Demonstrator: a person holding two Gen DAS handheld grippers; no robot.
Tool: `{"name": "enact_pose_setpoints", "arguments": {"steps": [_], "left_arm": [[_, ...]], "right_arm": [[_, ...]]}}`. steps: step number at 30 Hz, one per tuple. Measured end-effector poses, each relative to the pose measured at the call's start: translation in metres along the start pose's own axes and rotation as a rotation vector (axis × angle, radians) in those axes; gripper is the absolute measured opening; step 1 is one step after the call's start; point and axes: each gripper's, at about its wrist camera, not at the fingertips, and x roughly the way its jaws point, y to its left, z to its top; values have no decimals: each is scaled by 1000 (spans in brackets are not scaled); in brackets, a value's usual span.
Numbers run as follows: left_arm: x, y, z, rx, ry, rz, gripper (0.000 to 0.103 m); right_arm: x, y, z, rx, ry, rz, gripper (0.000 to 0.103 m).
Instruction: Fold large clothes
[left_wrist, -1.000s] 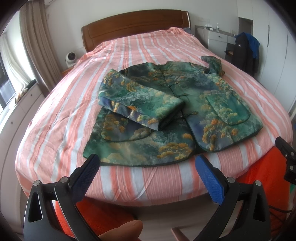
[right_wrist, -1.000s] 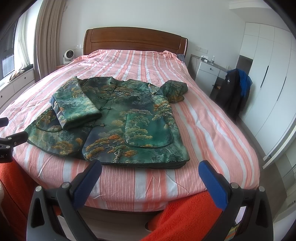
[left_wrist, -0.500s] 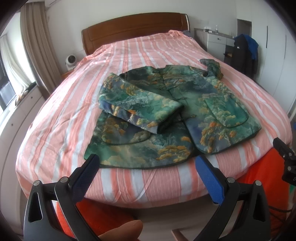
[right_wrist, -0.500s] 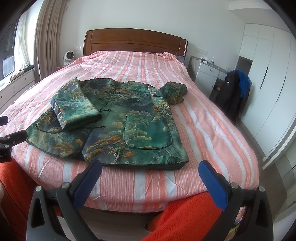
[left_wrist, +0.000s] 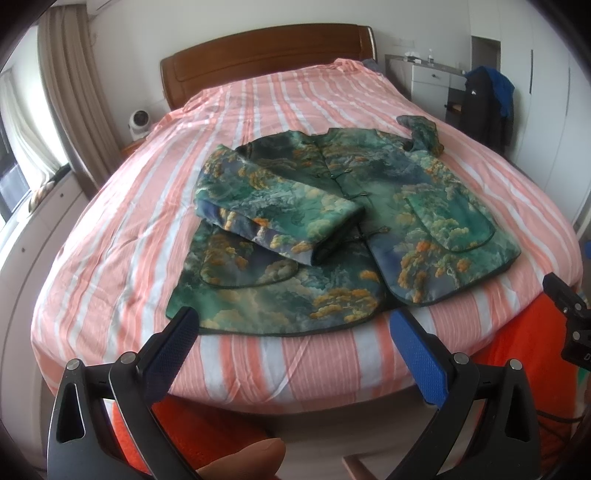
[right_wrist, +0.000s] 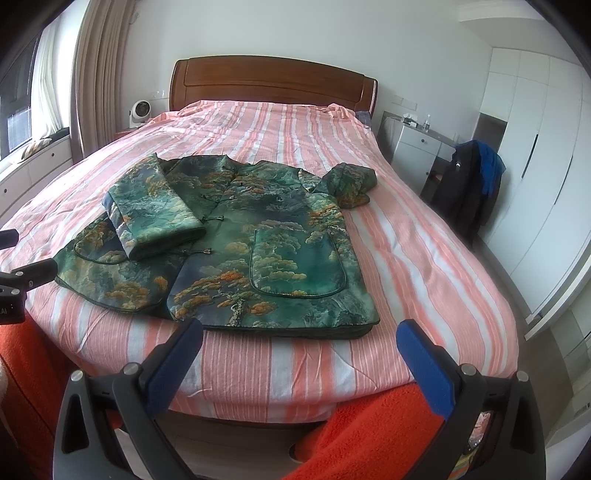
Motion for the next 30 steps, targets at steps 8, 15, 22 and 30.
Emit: {"name": "enact_pose_setpoints", "arguments": {"steps": [8, 15, 22, 30], "left_arm": [[0, 0, 0, -1, 1, 2, 103], [-1, -3, -2, -1, 3, 3, 103], [-1, -3, -2, 0, 5, 2, 103], [-1, -3, -2, 0, 5, 2, 103]], "right_arm": [[4, 1, -1, -5, 9, 2, 103], [5, 1, -3, -5, 15, 4, 103], [6, 1, -3, -8, 17, 5, 103], [7, 1, -4, -6, 8, -3, 103]]}}
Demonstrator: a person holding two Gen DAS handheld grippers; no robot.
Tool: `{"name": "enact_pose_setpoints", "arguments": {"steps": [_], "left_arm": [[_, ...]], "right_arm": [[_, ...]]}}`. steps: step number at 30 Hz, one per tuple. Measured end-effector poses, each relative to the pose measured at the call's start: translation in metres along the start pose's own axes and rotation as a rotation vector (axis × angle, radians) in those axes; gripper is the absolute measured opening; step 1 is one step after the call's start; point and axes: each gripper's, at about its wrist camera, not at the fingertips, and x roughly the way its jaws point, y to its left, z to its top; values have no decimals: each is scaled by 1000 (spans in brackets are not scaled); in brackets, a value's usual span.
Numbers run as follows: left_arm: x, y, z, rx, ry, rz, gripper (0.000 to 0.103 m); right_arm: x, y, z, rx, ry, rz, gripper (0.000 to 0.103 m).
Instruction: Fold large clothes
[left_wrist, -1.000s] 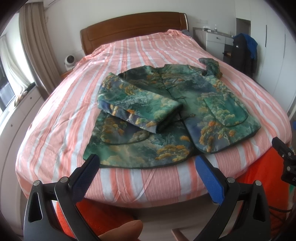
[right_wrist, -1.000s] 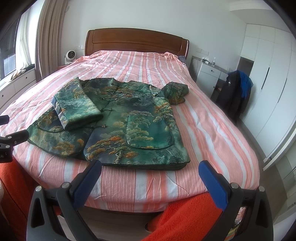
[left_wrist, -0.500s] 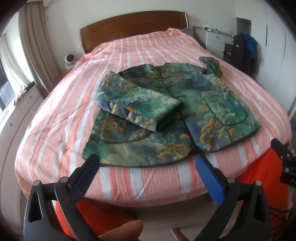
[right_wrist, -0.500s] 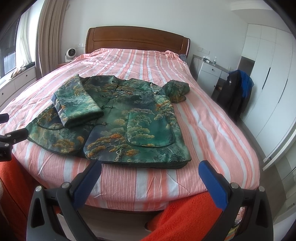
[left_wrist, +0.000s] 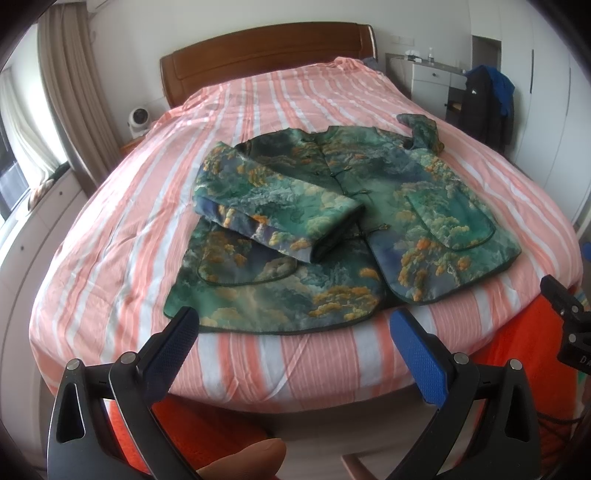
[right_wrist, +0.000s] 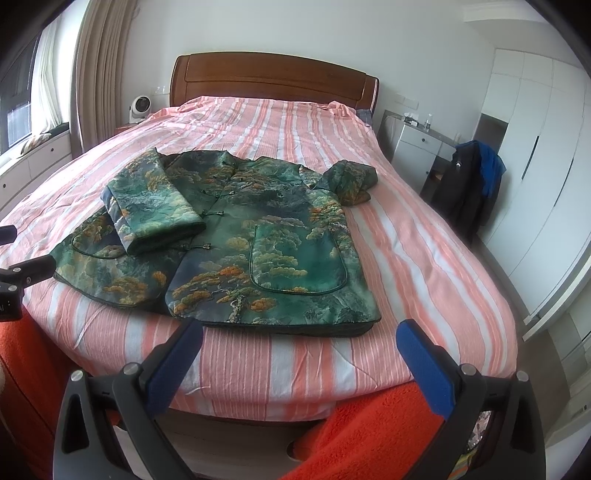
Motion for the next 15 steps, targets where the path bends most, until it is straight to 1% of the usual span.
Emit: {"name": "enact_pose_setpoints", "arguments": {"steps": [8, 15], "left_arm": [[1, -2, -2, 0, 9, 2, 103], [1, -2, -3, -1, 16, 0, 103]], "right_arm": [[1, -2, 0, 5, 2, -3, 103], [0, -8, -1, 21, 4, -24, 103]]}}
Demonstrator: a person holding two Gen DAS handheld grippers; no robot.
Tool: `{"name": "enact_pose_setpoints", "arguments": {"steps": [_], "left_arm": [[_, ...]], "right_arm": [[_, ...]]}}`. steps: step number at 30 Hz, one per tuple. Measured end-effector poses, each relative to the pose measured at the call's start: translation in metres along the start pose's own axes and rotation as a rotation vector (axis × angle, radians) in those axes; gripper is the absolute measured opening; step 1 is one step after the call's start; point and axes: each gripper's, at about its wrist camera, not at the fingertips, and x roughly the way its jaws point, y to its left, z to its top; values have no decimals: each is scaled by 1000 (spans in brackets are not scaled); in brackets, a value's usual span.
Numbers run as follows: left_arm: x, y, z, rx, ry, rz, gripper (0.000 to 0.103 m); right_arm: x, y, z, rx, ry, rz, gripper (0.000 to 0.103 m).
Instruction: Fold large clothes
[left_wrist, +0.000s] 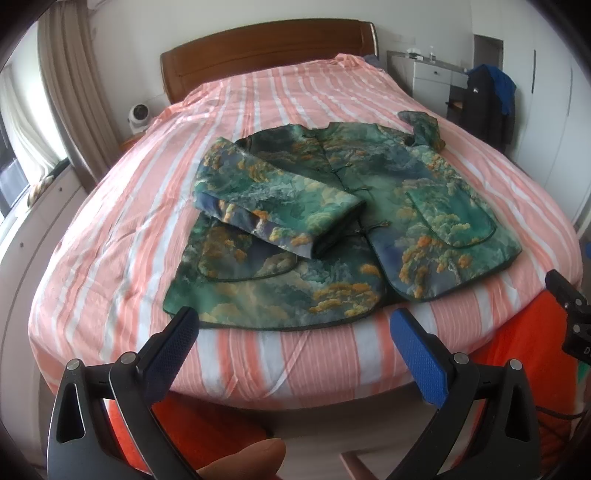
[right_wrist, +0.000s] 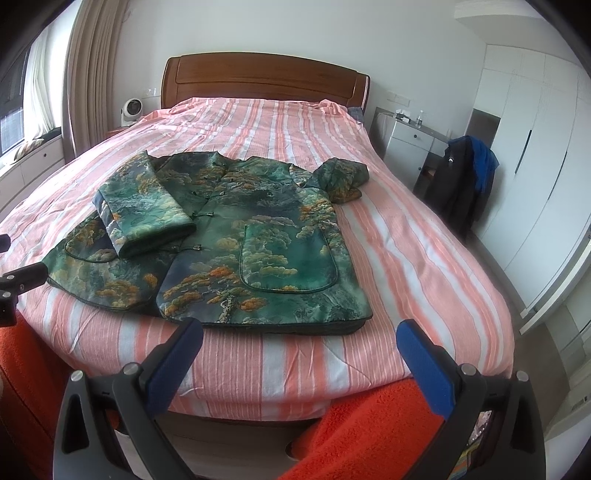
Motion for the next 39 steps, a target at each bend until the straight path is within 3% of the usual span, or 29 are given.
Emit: {"name": "enact_pose_setpoints", "arguments": {"steps": [22, 39], "left_arm": [[25, 18, -2, -53, 95, 50, 103], [33, 21, -1, -61, 121, 71, 103]], "right_arm": [[-1, -3, 7, 0, -13, -29, 103], [6, 1, 9, -5, 1, -7, 103]]}}
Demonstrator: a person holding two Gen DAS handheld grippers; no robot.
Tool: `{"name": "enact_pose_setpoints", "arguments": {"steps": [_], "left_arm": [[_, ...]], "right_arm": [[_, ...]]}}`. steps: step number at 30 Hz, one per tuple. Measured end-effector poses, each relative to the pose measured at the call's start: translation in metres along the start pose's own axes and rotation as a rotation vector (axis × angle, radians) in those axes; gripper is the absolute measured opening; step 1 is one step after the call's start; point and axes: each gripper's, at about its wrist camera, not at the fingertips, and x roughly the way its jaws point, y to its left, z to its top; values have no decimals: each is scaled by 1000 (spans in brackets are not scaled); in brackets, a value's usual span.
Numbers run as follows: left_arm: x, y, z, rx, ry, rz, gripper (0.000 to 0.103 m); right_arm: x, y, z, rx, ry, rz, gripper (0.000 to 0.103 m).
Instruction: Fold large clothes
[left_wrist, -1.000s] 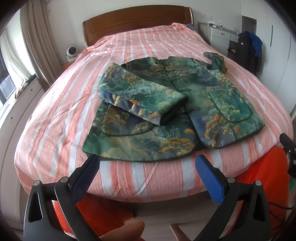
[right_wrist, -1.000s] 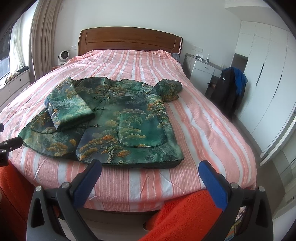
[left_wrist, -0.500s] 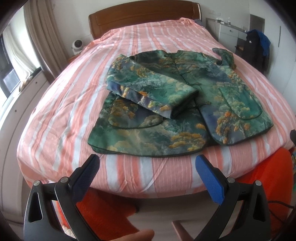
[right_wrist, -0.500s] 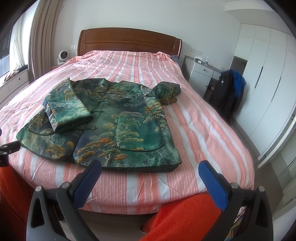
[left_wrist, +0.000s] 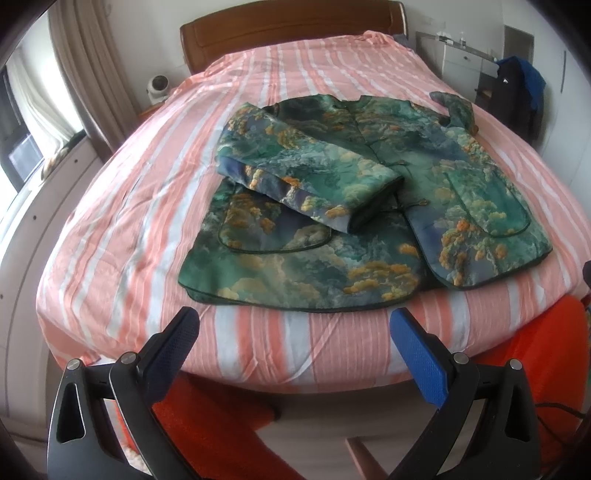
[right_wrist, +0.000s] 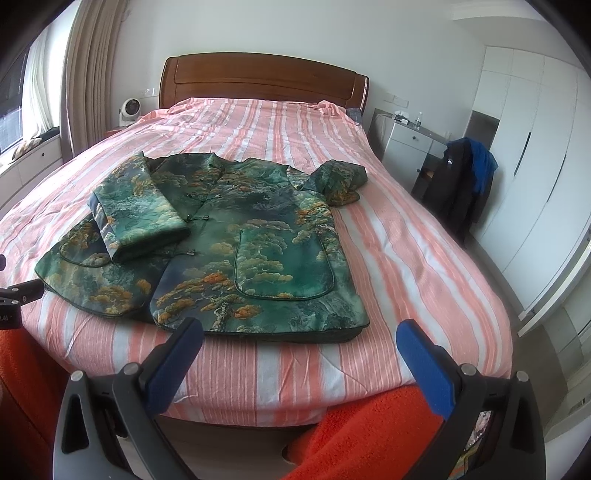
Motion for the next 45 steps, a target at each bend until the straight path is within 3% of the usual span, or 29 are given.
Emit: {"name": "enact_pose_setpoints", "arguments": {"steps": [45], "left_arm": [[20, 1, -5, -2, 49, 4, 103]], "right_arm": [[23, 1, -6, -2, 79, 5, 103]]}}
